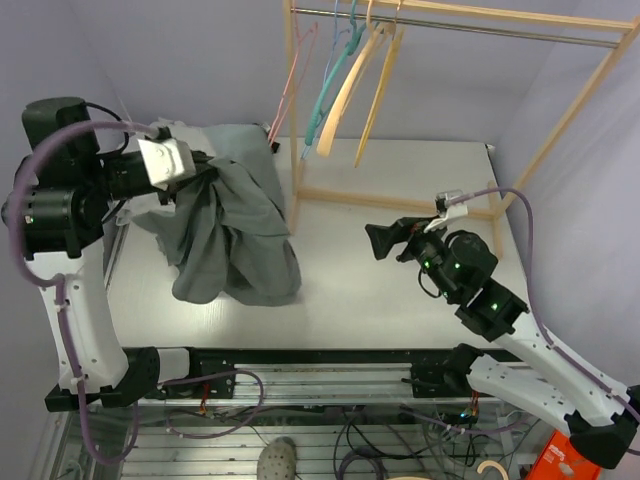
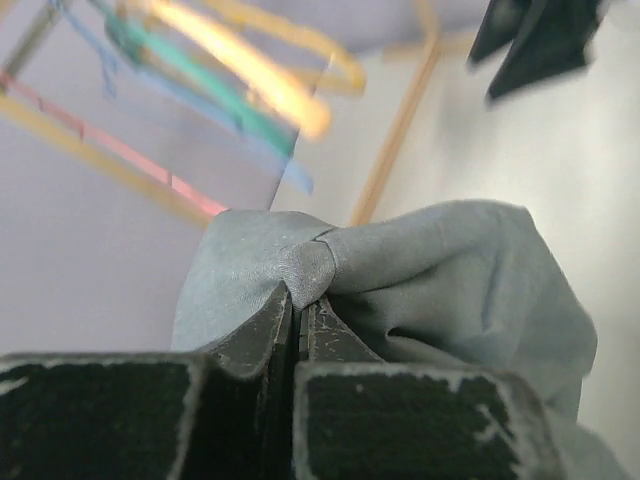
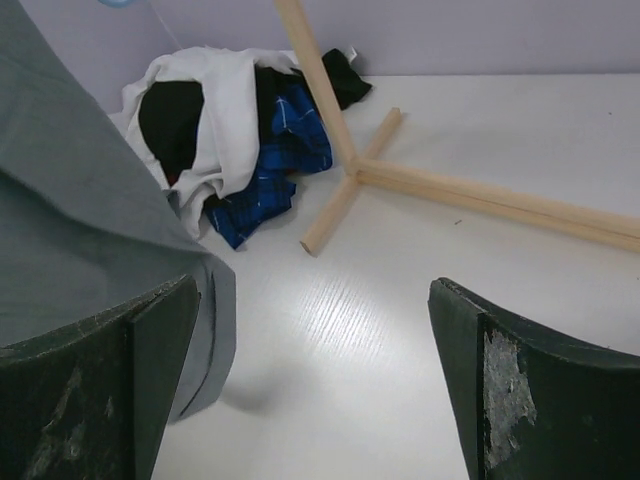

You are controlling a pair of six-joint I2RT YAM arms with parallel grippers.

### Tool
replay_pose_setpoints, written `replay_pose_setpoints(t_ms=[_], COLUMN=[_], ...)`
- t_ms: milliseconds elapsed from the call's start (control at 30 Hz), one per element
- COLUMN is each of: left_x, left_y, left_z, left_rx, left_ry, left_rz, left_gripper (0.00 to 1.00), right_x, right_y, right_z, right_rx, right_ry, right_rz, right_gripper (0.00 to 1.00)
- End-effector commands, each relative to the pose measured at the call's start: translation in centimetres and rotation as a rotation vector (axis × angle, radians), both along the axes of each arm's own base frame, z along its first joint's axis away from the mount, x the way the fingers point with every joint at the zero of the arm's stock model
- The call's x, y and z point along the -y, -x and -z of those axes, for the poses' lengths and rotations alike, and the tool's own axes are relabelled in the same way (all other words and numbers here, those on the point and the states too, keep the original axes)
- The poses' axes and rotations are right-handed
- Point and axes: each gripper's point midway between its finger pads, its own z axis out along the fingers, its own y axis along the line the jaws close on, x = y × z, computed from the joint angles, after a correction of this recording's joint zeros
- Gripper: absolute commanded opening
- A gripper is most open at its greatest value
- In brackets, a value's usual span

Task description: Place the shirt on the hanger

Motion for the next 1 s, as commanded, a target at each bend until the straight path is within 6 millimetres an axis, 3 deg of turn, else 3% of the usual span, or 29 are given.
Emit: replay_pose_setpoints(t_ms=[0,33,100,200,333,467,600,667,700,767,833,867,967], left_x=[3.9,4.1,4.1,3.6,1.2,-1.8,-4.4,-5.7,-6.4,-7.4,-8.1,-8.3,-8.4], left_y=[2.9,2.8,2.1,-0.4,-4.2,-7.5,-8.7,-9.2,-9.2,-8.8,-9.0,-9.4,-10.4], left_z=[-6.8,-8.3,-9.0,-7.0,3.0,11.2,19.7,24.9,26.6,29.4,30.8,30.9,29.2], left_rx=[-0.051,-0.085,-0.117,-0.192,-0.362,-0.444,-0.453,-0.563,-0.604,-0.679,-0.678,-0.677,-0.606], left_ry=[0.267,0.299,0.344,0.435,0.453,0.449,0.184,0.055,0.006,-0.057,-0.091,-0.091,-0.093], left_rz=[0.341,0.350,0.332,0.259,0.174,0.040,-0.064,-0.057,-0.048,-0.026,-0.025,-0.052,-0.113], left_gripper=[0.07,0.07,0.07,0.07,0.07,0.07,0.07,0.10,0.13,0.41,0.85,1.00,0.98], right_x=[1.3,1.5,1.6,1.3,0.5,-0.1,-0.4,-0.8,-1.1,-2.0,-3.1,-3.5,-3.7], right_y=[0.3,0.3,0.3,0.1,0.0,0.0,-0.2,-0.3,-0.3,-0.2,-0.1,-0.1,-0.2], right_z=[-0.6,-0.6,-0.5,-0.1,1.0,1.6,2.5,3.2,3.6,4.5,5.7,6.3,7.7], right_rx=[0.037,0.035,0.031,0.019,-0.003,-0.022,-0.040,-0.051,-0.058,-0.074,-0.096,-0.099,-0.106], right_ry=[-0.029,-0.026,-0.019,-0.013,-0.009,0.008,0.028,0.036,0.040,0.054,0.079,0.100,0.153], right_rz=[0.041,0.046,0.054,0.045,0.018,-0.006,-0.012,-0.022,-0.035,-0.076,-0.129,-0.150,-0.152], right_gripper=[1.00,1.00,1.00,1.00,1.00,1.00,1.00,1.00,1.00,1.00,1.00,1.00,1.00])
